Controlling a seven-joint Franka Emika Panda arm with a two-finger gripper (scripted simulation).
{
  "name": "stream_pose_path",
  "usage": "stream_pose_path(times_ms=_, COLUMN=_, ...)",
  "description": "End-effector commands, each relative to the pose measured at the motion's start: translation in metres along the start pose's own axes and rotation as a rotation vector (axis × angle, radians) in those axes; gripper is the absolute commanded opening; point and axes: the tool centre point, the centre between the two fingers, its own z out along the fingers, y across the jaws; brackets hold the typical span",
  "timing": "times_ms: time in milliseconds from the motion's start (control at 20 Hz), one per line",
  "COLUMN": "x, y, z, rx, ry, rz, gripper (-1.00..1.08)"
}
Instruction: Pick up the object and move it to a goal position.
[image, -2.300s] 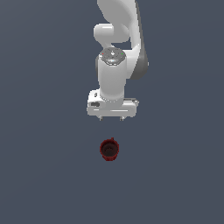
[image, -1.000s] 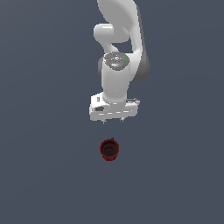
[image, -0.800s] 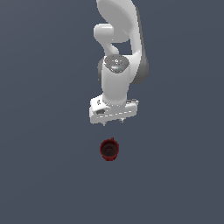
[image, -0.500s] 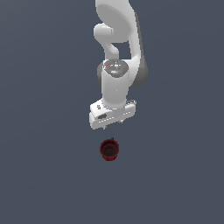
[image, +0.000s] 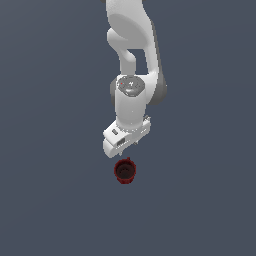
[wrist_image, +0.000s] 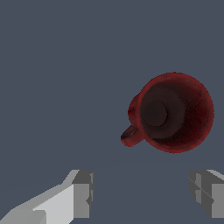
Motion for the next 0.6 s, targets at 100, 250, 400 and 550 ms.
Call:
stream_pose_path(times_ms=100, x=0.004, y=0.004, z=0.008, rx=-0.003, ry=0.009, rz=-0.124, gripper=0.68)
stream_pose_path(times_ms=250, x=0.006, y=0.006, z=0.013, rx=-0.005, ry=0.015, rz=-0.206, gripper=0.68)
stream_pose_path(times_ms=400, x=0.009, y=0.009, z=0.018, rx=-0.007, ry=0.021, rz=-0.287, gripper=0.68)
stream_pose_path(times_ms=550, x=0.011, y=0.011, z=0.023, rx=-0.010, ry=0.028, rz=-0.366, gripper=0.68)
